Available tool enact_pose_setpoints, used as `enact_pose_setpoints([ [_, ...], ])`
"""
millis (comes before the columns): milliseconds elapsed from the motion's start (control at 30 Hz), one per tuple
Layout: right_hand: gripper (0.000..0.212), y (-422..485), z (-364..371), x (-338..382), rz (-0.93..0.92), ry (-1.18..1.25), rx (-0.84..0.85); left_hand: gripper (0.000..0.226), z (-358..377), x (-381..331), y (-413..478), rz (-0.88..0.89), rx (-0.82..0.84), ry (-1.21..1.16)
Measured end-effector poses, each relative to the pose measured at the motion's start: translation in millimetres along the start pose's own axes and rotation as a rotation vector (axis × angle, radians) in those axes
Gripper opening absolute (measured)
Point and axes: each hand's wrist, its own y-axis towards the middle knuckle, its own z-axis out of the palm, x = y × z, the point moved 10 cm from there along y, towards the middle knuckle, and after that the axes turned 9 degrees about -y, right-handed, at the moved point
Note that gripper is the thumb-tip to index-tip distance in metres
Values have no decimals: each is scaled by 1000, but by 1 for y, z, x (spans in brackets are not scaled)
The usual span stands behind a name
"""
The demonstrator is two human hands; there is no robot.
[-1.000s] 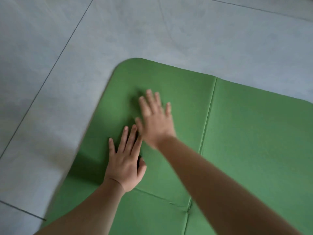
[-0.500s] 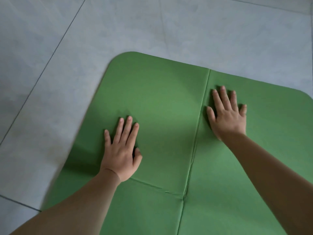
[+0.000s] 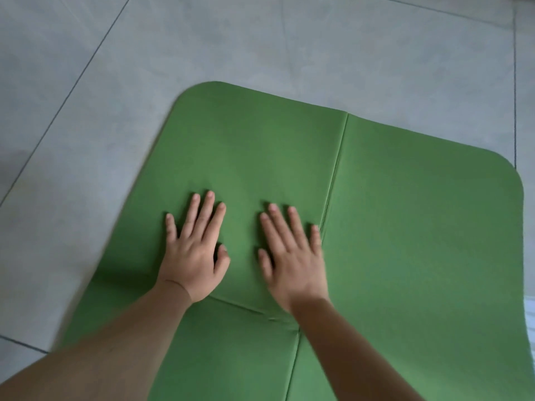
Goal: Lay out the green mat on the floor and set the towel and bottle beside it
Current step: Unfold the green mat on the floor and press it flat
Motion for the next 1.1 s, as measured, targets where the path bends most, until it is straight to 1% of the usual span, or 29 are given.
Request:
enact_pose_setpoints([
  [100, 59, -24, 2, -65, 265, -21, -2, 72, 0, 1, -1, 0, -10, -17],
  [167, 60, -36, 2, -82, 358, -7, -17, 73, 1, 2, -1, -3, -13, -26],
  [467, 62, -32, -2, -82, 347, 3, -78, 75, -2, 0, -5, -9, -28, -19],
  [500, 62, -32, -2, -81, 344, 7, -82, 75, -2, 0, -6, -30, -32, -17],
  [533, 62, -31, -2, -81, 341, 10, -86, 72, 0, 1, -7, -81, -33, -21],
  [600, 62, -30, -2, -80, 330, 18, -86, 67, 10, -7, -19, -285, -59, -89],
  [633, 62, -30, -2, -80, 327, 23, -85, 69, 17, -20, -31, -390, -63, -147],
  [667, 62, -30, -2, -81, 329, 29, -84, 73, 25, -42, -42, -436, -52, -193],
  [700, 61, -30, -2, -81, 332, 39, -85, 77, 32, -67, -52, -420, -33, -210],
  [767, 61, -31, -2, -81, 338, 56, -90, 78, 44, -102, -64, -337, 29, -158],
  [833, 61, -30, -2, -81, 334, 60, -95, 79, 49, -104, -64, -335, 90, -124],
  [967, 62, -29, -1, -79, 296, 107, -90, 72, 49, -115, -58, -189, 89, -47],
  [1100, 61, -31, -6, -79, 280, 200, -121, 69, 47, -117, -56, -179, 55, -55],
])
